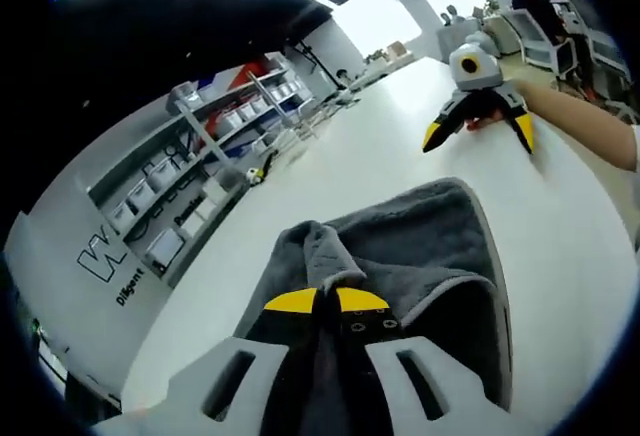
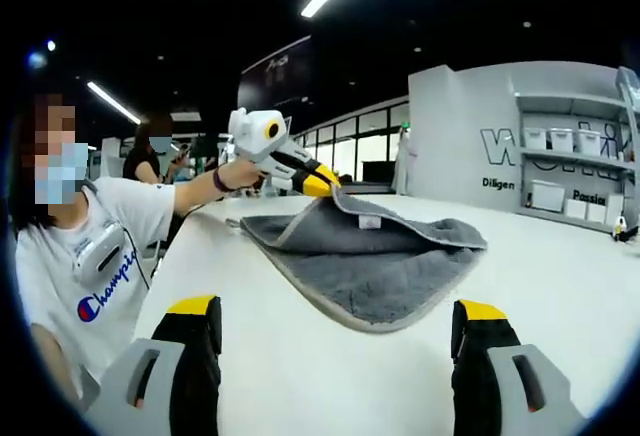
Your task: Open the folded towel by lifting each exposed corner and separating the folded layers until the towel lies flat within the target outline without major curled edges
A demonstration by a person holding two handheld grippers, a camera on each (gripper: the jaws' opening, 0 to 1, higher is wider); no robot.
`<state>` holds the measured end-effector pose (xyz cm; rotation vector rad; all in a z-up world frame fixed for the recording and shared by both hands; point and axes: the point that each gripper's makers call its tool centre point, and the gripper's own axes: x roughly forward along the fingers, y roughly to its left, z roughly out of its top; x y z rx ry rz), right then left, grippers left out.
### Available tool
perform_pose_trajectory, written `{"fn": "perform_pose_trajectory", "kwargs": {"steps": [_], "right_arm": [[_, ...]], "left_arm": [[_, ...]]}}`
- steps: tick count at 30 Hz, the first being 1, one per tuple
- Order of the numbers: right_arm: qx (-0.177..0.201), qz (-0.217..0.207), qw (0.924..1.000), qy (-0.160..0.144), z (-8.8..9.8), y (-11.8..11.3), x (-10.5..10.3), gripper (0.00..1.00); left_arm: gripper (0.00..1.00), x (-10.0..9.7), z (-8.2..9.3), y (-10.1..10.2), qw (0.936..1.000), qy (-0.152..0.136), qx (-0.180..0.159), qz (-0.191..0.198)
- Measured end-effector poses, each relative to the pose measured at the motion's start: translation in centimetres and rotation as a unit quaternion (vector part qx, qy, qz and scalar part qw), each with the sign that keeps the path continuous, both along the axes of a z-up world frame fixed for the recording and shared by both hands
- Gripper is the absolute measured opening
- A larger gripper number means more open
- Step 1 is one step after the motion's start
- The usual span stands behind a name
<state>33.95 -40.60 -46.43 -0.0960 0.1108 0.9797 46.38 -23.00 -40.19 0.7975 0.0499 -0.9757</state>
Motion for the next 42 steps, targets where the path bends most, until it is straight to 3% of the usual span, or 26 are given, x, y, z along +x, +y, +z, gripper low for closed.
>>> {"fn": "perform_pose_trajectory", "kwargs": {"steps": [14,28,42], "right_arm": [[-0.005,-0.004,1.0000,0.001,-0.1,0.2,0.0,0.98],[-0.003,-0.004,1.0000,0.002,-0.3,0.9,-0.1,0.98],[-0.003,-0.003,1.0000,0.004,-0.4,0.8,0.0,0.98]], "left_arm": [[0.04,-0.1,-0.6,3.9,0.9996,0.001,-0.007,0.029],[0.04,1.1,-1.2,8.2,0.9983,0.006,-0.007,0.057],[0.04,0.9,-0.4,11.3,0.9975,-0.010,-0.011,0.069]]}}
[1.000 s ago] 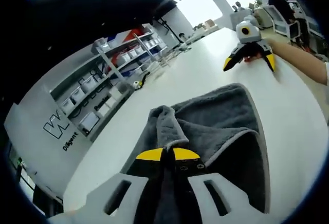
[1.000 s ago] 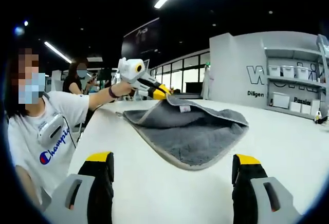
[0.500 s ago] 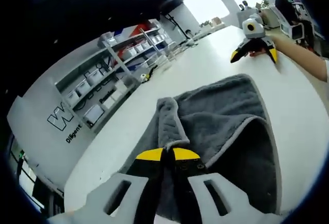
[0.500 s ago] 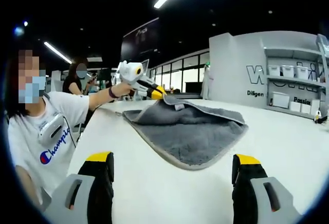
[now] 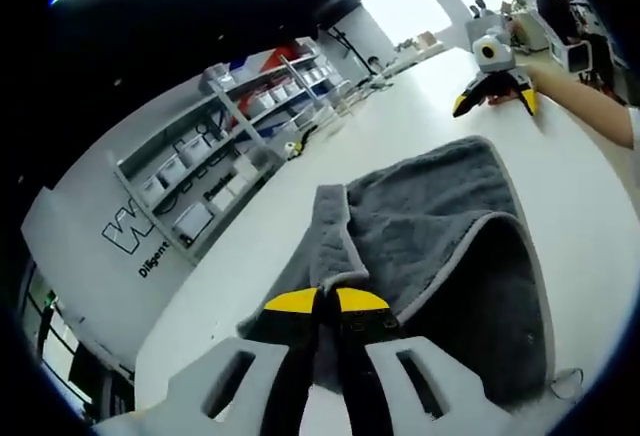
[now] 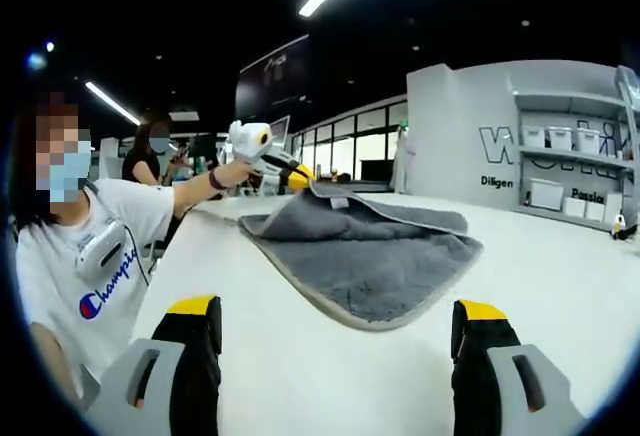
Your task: Open the folded towel by lifting each exposed corner and separating the folded layers until the towel lies flat within the target outline without major curled edges
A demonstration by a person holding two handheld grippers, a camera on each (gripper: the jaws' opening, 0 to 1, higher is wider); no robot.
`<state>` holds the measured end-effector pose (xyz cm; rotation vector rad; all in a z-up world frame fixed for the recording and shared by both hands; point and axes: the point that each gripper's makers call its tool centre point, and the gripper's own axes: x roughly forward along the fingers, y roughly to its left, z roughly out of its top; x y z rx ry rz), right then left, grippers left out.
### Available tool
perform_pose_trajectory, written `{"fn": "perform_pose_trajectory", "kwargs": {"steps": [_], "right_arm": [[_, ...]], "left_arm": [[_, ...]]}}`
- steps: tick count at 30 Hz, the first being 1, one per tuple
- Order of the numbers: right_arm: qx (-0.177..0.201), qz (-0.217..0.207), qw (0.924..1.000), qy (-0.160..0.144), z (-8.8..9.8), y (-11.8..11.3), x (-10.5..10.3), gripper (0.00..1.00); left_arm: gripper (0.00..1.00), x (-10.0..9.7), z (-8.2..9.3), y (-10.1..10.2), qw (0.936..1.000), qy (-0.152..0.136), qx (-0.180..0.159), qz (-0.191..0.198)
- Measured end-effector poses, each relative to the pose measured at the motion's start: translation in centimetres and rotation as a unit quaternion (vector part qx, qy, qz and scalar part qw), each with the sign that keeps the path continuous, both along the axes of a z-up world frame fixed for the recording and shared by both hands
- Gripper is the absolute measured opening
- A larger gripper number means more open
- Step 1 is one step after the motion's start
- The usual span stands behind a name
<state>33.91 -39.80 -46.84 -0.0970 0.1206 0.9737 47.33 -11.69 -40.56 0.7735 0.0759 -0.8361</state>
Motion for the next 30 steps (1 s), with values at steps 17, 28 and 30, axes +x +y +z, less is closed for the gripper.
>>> {"fn": "perform_pose_trajectory", "kwargs": {"steps": [17,28,30], "right_arm": [[-0.008,-0.001,1.0000,-0.001,-0.2,0.1,0.3,0.98],[-0.011,-0.002,0.9999,-0.001,-0.1,0.3,0.3,0.98],[-0.012,-0.002,0.9999,-0.001,-0.1,0.4,0.3,0.98]], "left_arm": [[0.04,0.4,0.4,4.2,0.9995,-0.015,0.004,0.029],[0.04,0.9,1.6,6.8,0.9984,-0.025,-0.004,0.051],[0.04,0.9,1.8,7.4,0.9981,-0.027,-0.004,0.056]]}}
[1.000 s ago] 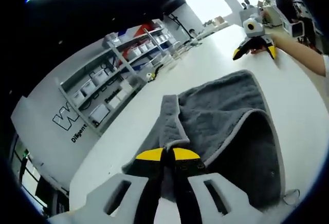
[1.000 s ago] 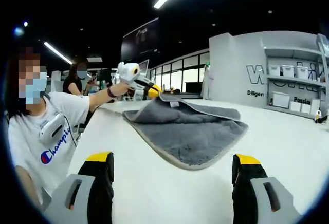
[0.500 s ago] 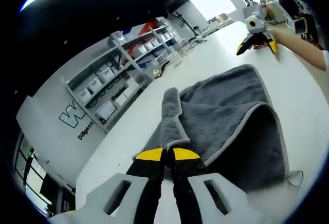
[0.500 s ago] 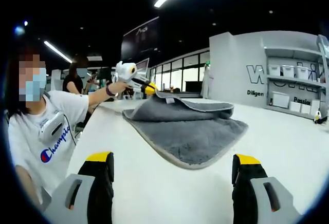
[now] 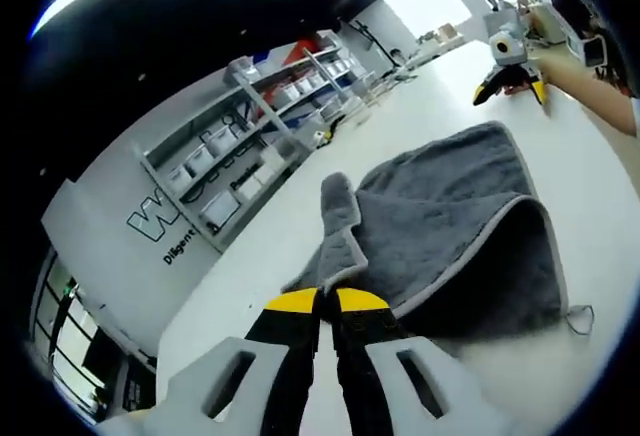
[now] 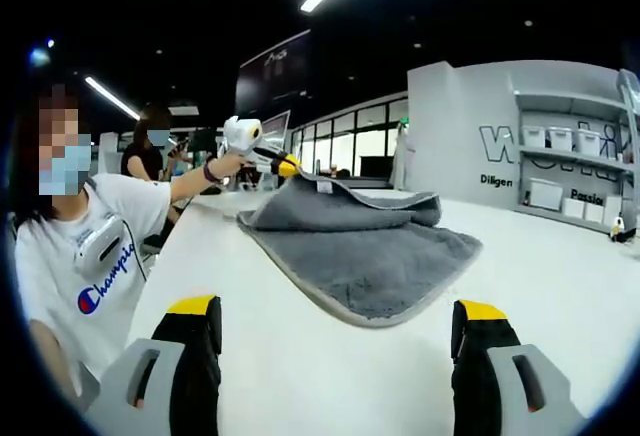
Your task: Open the folded towel by lifting each exposed corner and separating the folded layers until the towel lies flat within the target outline without major curled edges
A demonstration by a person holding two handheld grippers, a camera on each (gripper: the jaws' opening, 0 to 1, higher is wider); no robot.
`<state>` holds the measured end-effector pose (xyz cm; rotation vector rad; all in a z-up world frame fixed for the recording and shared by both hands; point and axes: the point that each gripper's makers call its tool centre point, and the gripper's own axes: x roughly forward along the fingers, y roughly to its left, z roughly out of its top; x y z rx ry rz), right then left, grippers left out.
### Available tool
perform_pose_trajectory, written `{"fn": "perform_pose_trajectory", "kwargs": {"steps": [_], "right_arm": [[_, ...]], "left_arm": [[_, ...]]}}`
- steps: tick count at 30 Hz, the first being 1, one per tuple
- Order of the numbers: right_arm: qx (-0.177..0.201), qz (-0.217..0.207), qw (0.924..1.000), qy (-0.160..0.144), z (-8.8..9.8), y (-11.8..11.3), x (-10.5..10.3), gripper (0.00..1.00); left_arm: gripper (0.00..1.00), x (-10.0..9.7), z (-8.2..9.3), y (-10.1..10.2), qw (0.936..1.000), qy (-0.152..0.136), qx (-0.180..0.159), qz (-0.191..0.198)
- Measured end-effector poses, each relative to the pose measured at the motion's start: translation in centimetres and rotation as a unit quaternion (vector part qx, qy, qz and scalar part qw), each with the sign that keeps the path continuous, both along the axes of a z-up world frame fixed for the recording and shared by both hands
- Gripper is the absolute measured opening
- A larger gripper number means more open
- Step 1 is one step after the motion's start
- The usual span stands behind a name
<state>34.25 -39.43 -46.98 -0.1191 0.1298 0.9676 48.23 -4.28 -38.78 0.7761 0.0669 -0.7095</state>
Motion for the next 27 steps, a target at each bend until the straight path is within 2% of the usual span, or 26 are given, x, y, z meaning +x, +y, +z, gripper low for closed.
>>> {"fn": "perform_pose_trajectory", "kwargs": {"steps": [16,27], "right_arm": [[-0.009,-0.001,1.0000,-0.001,-0.3,0.0,-0.3,0.98],[-0.012,-0.001,0.9999,-0.001,-0.6,-0.3,-0.4,0.98]], "left_arm": [[0.04,0.2,-0.8,5.5,0.9989,0.003,-0.005,0.046],[0.04,0.7,-2.4,9.5,0.9964,0.018,-0.006,0.082]]}}
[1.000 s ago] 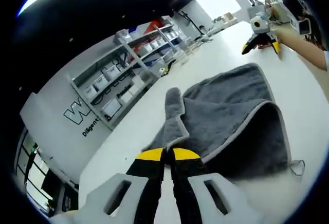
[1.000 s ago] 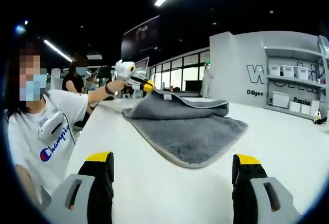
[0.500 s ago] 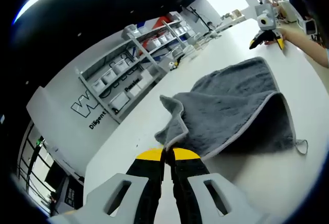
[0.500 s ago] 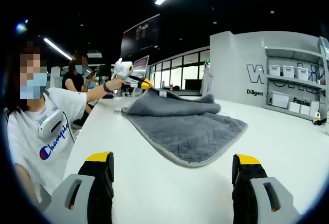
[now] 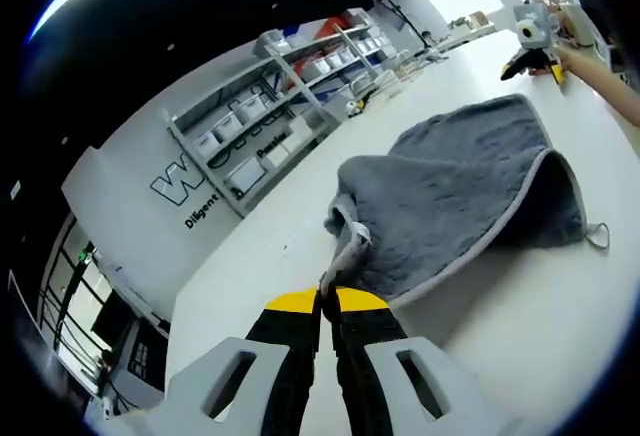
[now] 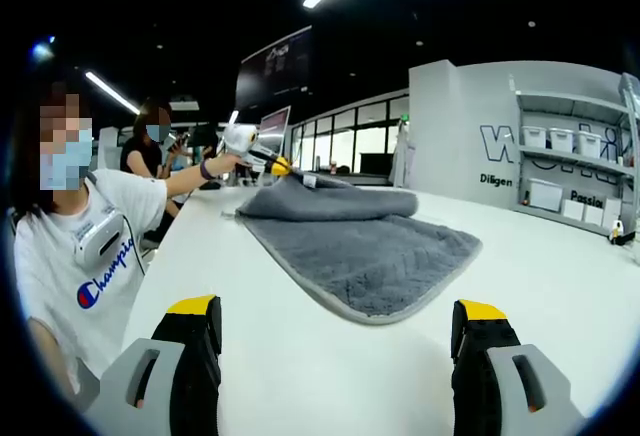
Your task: Open the folded towel by lifting each exposed corner and separating the folded layers until the towel lies flat within the target outline without major curled edges
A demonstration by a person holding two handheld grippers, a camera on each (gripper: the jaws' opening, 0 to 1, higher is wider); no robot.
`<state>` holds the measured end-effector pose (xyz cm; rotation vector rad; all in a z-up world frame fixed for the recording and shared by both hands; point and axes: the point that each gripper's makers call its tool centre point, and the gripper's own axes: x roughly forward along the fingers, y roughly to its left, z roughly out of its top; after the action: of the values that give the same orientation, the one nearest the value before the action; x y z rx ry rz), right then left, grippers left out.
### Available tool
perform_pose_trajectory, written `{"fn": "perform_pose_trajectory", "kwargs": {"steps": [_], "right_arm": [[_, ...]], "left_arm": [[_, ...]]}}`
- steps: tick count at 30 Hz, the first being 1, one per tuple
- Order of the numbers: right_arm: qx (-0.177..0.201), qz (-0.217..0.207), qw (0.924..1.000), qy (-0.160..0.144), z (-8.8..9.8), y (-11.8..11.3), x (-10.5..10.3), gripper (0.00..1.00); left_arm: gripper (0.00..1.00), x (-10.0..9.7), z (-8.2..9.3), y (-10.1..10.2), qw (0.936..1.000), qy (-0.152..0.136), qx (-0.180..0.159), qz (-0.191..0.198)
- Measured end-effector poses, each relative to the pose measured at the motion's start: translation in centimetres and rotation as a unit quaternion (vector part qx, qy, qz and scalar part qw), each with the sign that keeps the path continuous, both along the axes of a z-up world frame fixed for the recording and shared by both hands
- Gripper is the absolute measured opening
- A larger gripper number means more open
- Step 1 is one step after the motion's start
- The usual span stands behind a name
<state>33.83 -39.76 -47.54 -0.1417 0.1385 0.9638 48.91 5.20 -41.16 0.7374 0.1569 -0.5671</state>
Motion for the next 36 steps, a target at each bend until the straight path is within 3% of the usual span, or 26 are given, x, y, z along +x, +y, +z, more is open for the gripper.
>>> {"fn": "perform_pose_trajectory", "kwargs": {"steps": [26,36], "right_arm": [[0.002,0.003,1.0000,0.000,0.0,0.1,0.0,0.98],[-0.003,0.002,1.0000,-0.001,-0.2,0.4,-0.1,0.98]], "left_arm": [[0.04,1.1,-1.5,8.0,0.9970,0.013,-0.011,0.075],[0.04,1.1,-1.7,9.4,0.9959,0.013,-0.012,0.089]]}}
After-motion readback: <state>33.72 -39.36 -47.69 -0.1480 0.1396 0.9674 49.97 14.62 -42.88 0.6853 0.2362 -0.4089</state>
